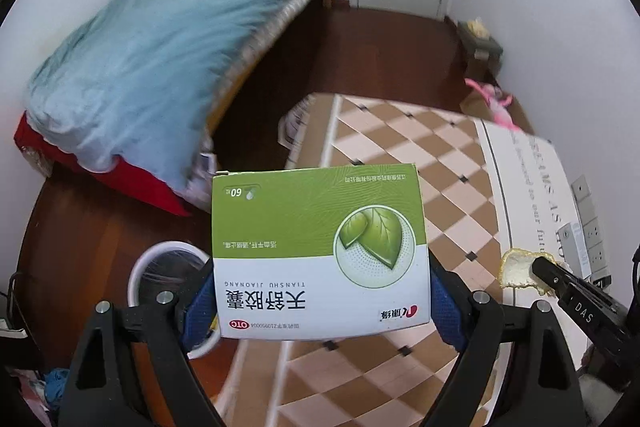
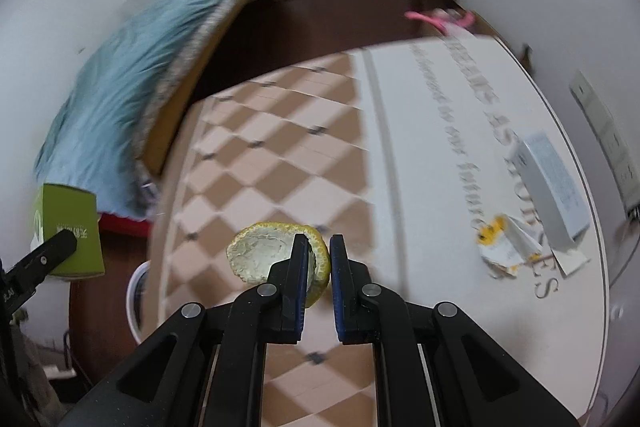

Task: Collect trash
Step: 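Carry the orange peel and green box with both tools over the bin, then open both tools to drop the peel and green box into the bin, then move both open tools back over the table, then grasp the long white box with the right tool while the left tool grasps the crumpled paper wrapper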

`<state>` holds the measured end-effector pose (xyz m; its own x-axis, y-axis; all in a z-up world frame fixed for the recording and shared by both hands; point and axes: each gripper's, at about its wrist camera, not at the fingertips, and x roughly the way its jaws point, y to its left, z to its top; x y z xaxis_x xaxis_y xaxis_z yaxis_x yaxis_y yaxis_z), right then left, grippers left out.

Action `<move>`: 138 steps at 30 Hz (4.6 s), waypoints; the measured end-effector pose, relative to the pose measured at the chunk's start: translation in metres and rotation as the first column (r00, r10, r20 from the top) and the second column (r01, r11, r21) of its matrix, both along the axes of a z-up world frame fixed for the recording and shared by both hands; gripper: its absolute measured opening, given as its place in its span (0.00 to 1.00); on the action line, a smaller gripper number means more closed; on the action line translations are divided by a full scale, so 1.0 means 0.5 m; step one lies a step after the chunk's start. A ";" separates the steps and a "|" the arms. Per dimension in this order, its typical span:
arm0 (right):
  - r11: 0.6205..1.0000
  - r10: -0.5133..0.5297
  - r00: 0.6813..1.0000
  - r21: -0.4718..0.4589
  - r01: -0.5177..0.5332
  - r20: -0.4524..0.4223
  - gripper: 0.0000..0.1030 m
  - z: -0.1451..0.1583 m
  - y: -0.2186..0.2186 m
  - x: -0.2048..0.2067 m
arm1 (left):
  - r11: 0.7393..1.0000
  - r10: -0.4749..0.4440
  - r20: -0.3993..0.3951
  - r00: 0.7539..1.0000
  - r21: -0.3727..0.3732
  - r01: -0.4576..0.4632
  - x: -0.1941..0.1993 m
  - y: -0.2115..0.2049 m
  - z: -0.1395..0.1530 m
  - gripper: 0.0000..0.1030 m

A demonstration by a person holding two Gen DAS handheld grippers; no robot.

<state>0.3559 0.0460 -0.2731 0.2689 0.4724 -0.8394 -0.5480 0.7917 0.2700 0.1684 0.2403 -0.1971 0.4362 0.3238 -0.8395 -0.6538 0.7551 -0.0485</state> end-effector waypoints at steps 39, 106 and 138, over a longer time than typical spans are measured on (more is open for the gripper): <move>0.759 0.514 0.793 -0.258 -0.598 -0.325 0.18 -0.433 0.757 -0.500 | 0.785 0.337 -0.141 0.931 -0.503 -0.360 -0.460 0.559 -0.449 0.99; 0.981 0.006 0.993 -0.190 -0.028 -0.115 0.99 -0.005 -0.211 0.049 | 0.993 0.103 -0.171 0.980 0.078 -0.091 0.004 -0.185 -0.139 1.00; 0.942 -0.290 0.950 -0.213 0.261 -0.118 0.38 -0.170 -0.476 0.294 | 0.900 -0.307 -0.091 0.947 -0.351 0.258 0.433 -0.469 -0.253 0.36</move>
